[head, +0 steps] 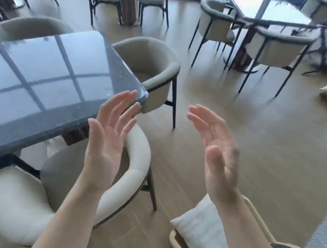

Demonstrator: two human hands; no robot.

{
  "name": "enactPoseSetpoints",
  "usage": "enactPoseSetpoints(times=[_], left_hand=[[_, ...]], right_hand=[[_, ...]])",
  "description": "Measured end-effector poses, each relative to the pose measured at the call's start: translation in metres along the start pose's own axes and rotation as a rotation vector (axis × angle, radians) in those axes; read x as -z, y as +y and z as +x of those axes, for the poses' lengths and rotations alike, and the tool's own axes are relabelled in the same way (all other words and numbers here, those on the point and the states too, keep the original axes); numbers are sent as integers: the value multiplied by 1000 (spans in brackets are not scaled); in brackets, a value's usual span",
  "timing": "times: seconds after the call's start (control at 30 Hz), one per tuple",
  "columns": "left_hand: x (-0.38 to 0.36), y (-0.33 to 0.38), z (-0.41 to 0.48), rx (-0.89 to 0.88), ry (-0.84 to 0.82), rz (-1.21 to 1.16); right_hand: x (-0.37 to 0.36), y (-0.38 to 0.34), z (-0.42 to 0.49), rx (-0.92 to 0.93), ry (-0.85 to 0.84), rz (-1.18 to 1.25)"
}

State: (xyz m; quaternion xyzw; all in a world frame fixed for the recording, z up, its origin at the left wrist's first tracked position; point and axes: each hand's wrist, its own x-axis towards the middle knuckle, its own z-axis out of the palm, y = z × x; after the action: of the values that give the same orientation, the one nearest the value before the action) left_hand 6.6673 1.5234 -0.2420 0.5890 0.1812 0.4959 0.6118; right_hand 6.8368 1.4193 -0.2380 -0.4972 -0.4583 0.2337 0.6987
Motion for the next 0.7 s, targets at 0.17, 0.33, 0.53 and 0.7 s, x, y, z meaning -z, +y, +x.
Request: enactPoseSetpoints(times=[0.17, 0.33, 0.53, 0.7], left_hand=[[-38, 7, 56, -51, -107, -12], [-70, -12, 105, -60, -156, -10], [-120, -42, 151, -42, -272, -4], [-193, -70, 174, 16, -489, -84]], right_hand=[[33, -13, 32, 105, 102, -59], [70, 3, 75, 147, 167, -121], [115, 13, 105, 164, 238, -174], [175, 6, 101, 165, 420, -263]])
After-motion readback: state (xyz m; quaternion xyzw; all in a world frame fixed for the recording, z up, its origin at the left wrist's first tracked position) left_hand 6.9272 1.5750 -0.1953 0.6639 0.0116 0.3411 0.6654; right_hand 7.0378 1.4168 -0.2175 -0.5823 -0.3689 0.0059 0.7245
